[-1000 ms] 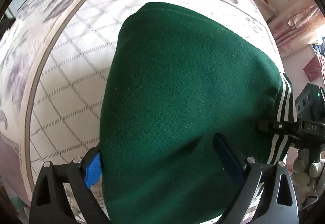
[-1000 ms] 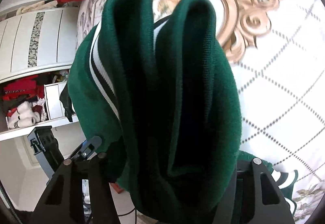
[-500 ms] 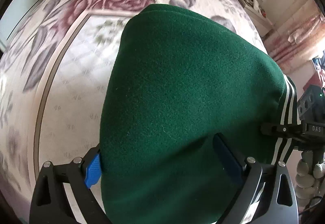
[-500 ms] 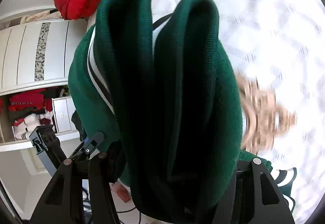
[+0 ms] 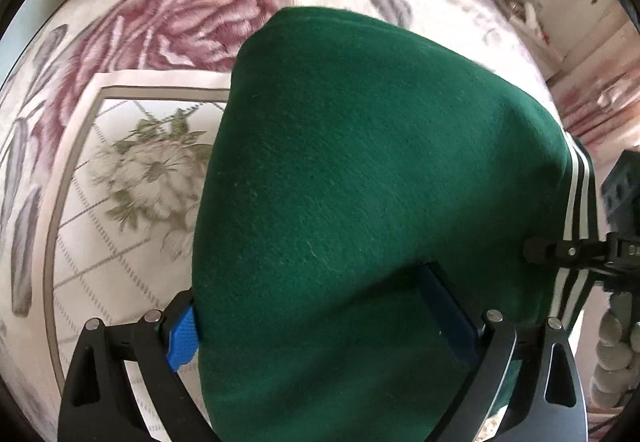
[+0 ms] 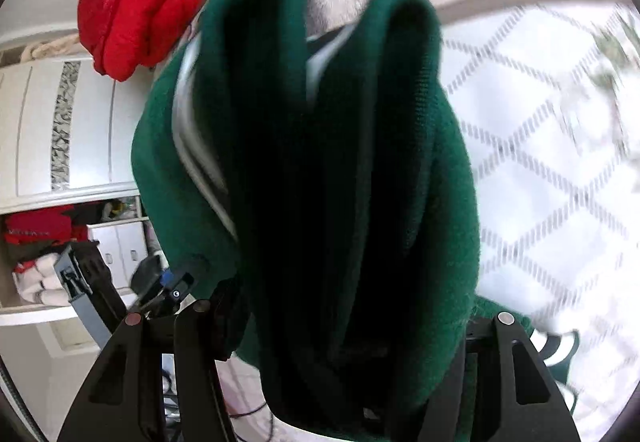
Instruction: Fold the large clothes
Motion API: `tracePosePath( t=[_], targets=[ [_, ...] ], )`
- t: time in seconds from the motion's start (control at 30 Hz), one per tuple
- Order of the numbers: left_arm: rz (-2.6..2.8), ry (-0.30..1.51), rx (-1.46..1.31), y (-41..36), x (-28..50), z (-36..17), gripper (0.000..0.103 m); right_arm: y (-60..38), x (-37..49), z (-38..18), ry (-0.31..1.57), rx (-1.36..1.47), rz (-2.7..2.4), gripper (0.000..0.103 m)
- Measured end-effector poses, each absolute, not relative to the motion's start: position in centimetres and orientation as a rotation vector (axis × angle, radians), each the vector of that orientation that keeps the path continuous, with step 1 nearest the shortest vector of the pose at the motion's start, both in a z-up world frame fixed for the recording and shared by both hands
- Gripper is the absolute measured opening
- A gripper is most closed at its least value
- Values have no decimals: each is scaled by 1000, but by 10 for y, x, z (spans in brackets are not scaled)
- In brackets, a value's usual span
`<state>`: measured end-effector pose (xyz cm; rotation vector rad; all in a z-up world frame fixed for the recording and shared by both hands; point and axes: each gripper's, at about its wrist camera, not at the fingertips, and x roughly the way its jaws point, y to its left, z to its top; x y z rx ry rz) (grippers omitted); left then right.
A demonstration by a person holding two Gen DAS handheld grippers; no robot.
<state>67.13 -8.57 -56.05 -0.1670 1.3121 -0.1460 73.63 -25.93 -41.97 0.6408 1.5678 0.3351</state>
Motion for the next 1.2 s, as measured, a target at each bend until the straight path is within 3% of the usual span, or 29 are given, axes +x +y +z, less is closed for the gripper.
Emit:
tracePosePath(
  t=[0.23, 0.43, 0.47, 0.6, 0.67, 0.97, 1.2],
  targets=[
    [-148, 1346, -69, -99, 685, -583, 98, -243, 770, -446, 1611, 578, 247, 62],
    [-86, 1255, 35, -96, 669, -557, 98, -238, 754, -435, 1602, 423, 142, 77],
    [-61, 1224, 48, -95, 660, -548, 98, -233, 750, -427, 1589, 349, 113, 83],
    [-10, 1169, 73, -88, 632, -522, 99, -181, 715, -382, 1476, -15, -33, 87],
    [5, 1149, 71, -86, 614, -508, 101, -164, 698, -366, 1441, -106, -70, 102],
    [28, 1079, 31, -79, 517, -413, 103, -156, 568, -261, 1262, -247, -249, 103],
    [-21, 992, 18, -82, 420, -298, 103, -142, 466, -147, 1169, -238, -319, 103]
  ],
)
